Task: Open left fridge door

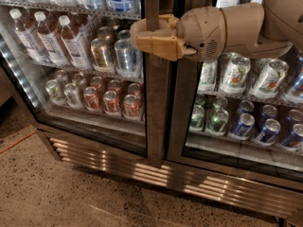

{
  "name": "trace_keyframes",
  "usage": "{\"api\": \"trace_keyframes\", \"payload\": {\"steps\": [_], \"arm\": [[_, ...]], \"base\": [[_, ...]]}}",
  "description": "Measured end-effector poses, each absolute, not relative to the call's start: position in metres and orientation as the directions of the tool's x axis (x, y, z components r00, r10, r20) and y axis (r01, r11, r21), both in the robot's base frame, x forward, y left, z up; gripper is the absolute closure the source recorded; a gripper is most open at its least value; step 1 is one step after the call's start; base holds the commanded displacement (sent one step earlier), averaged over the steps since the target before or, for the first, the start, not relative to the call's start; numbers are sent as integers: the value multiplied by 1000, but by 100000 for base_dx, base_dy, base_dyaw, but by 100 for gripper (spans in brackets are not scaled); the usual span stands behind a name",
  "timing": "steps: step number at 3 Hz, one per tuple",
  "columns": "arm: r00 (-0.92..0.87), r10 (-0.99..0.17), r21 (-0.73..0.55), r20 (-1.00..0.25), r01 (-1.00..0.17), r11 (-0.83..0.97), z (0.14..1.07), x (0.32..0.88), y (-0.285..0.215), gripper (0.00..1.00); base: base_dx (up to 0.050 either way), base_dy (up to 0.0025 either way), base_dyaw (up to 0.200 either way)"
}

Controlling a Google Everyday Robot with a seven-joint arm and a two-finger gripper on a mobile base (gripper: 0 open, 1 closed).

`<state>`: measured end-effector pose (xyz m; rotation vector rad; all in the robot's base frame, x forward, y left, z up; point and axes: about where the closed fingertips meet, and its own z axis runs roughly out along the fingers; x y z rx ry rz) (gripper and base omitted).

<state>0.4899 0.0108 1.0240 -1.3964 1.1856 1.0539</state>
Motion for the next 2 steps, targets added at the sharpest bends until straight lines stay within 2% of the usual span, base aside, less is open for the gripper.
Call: {"api": "trace_keyframes", "payload": {"steps": [2], "arm": [[146, -135, -142, -980, -989, -39, 1024, 490, 11, 100]], "base": [[-4999, -3, 23]]}}
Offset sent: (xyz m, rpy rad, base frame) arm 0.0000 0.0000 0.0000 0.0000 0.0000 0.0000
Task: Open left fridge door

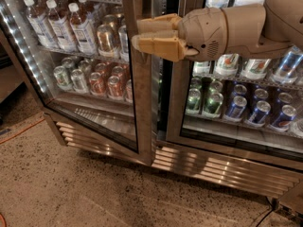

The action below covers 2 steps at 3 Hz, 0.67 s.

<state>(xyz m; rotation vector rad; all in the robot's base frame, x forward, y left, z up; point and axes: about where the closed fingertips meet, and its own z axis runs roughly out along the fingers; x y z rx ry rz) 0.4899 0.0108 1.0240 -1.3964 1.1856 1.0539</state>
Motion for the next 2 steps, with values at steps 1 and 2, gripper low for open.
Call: {"api": "trace_keyframes", "payload": {"steps": [1, 2], "arm": [[146, -135, -142, -980, -989, -39, 1024, 490, 11, 100], [146, -135, -142, -980, -989, -39, 1024, 490, 11, 100]], "base": [[-4998, -6, 42], [-4951, 2, -13]]}}
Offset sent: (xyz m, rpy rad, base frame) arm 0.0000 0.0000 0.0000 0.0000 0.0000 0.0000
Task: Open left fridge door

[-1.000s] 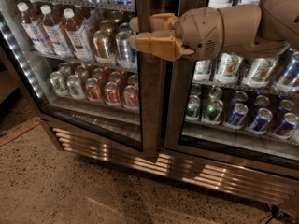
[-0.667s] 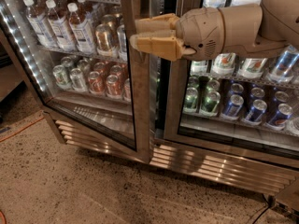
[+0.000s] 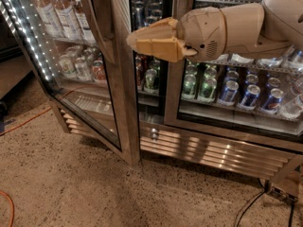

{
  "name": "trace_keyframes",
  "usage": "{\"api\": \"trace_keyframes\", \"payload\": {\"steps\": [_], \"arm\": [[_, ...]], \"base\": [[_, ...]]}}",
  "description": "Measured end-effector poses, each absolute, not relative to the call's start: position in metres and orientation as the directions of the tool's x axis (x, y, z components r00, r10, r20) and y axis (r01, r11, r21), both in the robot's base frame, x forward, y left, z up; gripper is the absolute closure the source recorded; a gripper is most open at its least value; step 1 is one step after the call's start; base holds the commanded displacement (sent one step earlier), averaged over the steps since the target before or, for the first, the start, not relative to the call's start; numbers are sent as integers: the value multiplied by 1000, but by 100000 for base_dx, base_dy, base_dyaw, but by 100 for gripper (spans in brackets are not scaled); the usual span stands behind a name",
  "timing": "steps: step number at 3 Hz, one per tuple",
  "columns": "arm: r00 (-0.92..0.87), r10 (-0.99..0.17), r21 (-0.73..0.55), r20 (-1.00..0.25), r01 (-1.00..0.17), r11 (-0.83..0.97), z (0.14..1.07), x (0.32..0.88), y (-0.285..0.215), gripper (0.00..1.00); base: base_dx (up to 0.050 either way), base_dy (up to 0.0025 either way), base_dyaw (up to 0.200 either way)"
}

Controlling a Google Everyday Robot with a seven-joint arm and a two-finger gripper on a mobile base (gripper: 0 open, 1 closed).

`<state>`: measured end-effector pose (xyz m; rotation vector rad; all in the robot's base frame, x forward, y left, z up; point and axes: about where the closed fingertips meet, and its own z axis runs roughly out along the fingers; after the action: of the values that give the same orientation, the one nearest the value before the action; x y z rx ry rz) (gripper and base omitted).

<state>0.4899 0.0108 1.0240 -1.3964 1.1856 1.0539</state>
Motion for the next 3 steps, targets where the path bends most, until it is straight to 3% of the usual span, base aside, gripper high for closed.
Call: {"api": "trace_keyframes", "payload": {"steps": [1, 2, 3], "arm": [[146, -136, -141, -980, -989, -44, 1024, 489, 13, 100], [146, -136, -141, -980, -989, -44, 1024, 489, 13, 100], [146, -136, -141, -980, -989, -44, 1024, 489, 13, 81]], "base": [[-1, 1, -20005], [0, 0, 0], [0, 0, 0]]}}
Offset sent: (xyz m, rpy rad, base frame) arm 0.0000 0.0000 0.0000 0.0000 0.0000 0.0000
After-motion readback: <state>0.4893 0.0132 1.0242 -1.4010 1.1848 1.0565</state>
